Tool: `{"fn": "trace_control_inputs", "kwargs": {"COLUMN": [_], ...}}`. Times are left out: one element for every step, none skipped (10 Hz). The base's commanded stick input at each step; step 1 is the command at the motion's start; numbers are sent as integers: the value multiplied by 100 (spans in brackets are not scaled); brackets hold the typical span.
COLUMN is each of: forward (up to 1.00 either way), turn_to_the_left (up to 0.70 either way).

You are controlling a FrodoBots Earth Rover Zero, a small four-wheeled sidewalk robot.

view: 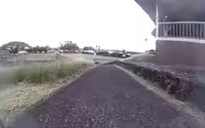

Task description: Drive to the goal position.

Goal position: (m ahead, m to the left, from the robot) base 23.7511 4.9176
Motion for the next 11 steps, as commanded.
{"fn": "trace_control_inputs", "kwargs": {"forward": [85,85,85,85,85,85,85,85,85,85,85], "turn_to_the_left": [0,0,0,0,0,-1,-2,-3,-2,0,0]}}
